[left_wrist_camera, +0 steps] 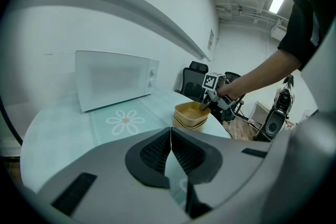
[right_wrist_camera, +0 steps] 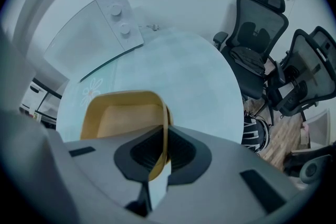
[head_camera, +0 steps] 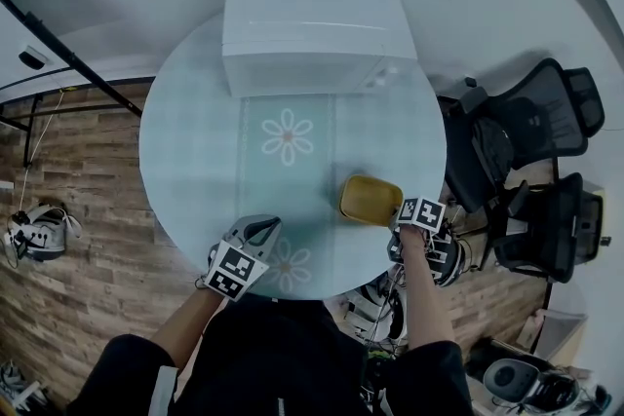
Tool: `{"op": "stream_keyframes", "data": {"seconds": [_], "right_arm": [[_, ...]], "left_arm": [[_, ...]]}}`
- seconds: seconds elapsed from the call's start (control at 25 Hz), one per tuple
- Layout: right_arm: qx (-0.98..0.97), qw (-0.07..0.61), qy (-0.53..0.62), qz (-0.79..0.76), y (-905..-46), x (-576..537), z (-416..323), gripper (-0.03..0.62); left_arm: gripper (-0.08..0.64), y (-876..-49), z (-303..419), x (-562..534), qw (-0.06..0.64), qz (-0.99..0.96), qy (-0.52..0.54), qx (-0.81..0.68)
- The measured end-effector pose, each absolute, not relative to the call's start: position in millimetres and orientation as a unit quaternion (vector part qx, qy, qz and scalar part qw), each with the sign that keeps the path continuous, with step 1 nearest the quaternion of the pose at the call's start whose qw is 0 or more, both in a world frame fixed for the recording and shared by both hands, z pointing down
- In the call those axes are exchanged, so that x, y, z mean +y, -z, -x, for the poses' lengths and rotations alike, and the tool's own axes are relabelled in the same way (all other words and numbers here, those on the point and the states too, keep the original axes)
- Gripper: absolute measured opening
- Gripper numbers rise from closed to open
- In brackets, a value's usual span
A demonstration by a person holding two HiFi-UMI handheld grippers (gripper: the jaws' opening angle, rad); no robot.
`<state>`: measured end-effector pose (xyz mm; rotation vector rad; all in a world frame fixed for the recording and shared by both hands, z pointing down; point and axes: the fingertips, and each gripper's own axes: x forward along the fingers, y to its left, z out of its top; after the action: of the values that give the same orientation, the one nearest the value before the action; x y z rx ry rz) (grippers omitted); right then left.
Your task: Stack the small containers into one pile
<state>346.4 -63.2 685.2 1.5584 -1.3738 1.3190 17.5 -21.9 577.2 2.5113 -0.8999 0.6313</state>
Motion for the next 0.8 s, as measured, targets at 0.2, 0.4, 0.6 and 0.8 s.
{"op": "stream_keyframes", "data": {"seconds": [0.2, 0.4, 0.6, 0.8], "right_arm": [[-0.526, 0.327, -0.512, -0.595, -690.6, -61.7, -344.4, 0.028], [-0.536, 0.321, -0.510, -0.591, -694.1, -59.7, -342.0, 0.029], [-0.545, 0.306, -0.511, -0.590, -692.0, -59.2, -341.7, 0.031], [-0.554, 0.296, -0.505, -0.592, -686.7, -57.4, -343.7, 0.031]], "left_arm": [[0.014, -579.4, -16.4, -19.7, 0.200, -0.897, -0.230, -0.321], [0.014, -581.9, -14.1, -18.2, 0.200, -0.896, -0.235, -0.319], [0.014, -582.2, -14.3, -18.9, 0.198, -0.897, -0.238, -0.316], [0.014, -582.2, -15.1, -17.5, 0.197, -0.898, -0.239, -0.312]]}}
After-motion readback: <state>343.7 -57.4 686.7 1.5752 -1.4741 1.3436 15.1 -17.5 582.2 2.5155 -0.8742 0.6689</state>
